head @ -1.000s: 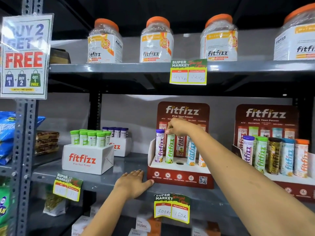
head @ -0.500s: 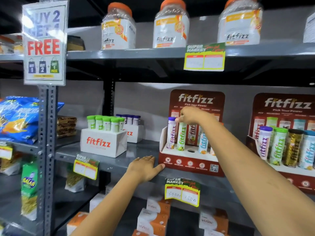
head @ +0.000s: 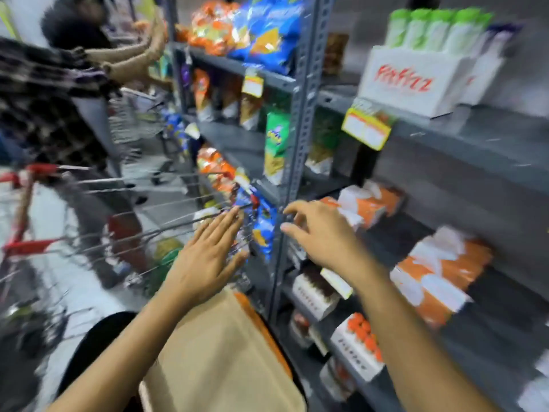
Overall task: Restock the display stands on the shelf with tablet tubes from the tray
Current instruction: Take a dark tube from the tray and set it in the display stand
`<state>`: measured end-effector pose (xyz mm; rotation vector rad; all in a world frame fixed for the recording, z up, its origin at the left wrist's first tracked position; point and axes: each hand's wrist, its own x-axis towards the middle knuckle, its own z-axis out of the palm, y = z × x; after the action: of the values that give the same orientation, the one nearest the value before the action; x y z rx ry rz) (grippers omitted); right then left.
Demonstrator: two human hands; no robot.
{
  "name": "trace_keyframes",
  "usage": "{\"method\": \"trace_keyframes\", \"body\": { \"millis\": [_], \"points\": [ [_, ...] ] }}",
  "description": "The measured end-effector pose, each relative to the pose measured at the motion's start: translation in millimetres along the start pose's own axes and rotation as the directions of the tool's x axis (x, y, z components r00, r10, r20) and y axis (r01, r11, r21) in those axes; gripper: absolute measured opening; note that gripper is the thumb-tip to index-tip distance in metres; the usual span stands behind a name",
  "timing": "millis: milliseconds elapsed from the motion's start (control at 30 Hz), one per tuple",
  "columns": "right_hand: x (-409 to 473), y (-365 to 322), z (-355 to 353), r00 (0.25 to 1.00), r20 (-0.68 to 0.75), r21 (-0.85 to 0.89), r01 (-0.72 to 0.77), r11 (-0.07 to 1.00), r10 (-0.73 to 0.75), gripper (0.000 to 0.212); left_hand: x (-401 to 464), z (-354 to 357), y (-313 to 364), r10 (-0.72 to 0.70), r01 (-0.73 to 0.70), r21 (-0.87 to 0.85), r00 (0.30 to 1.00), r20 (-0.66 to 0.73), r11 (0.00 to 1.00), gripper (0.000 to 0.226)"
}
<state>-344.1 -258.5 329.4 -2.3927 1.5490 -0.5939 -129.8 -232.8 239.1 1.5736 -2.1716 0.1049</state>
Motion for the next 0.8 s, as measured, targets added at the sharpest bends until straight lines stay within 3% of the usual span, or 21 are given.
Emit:
{"method": "trace_keyframes", "body": {
  "millis": [133,233,367,467,600,800],
  "points": [
    [-5,-23,147,0.937,0.350,0.054,-0.034,0.998,0.013,0.033,-111,20,-58,-0.285,0.281,0.052,0.953,0.106,0.958,0.080],
    [-34,-40,239,0.821,0.570,0.034,-0.079,0.996,0.046,0.035,-188,41,-81,-0.419,0.411,0.079,0.884,0.206,0.908,0.088],
    [-85,-51,331,0.648,0.760,0.007,-0.065,0.998,0.037,0.034,-261,66,-101,-0.532,0.527,0.101,0.800,0.277,0.844,0.081],
    [-113,-52,376,0.539,0.842,-0.028,-0.007,1.000,0.027,0.039,-289,80,-114,-0.566,0.559,0.118,0.769,0.295,0.821,0.072],
    [-127,-50,409,0.462,0.887,-0.043,0.040,0.998,0.020,0.037,-305,91,-122,-0.578,0.555,0.165,0.761,0.293,0.815,0.066],
    [-138,-50,438,0.464,0.886,-0.053,0.078,0.996,0.010,0.045,-307,95,-121,-0.596,0.562,0.200,0.757,0.267,0.803,0.061]
  ]
}}
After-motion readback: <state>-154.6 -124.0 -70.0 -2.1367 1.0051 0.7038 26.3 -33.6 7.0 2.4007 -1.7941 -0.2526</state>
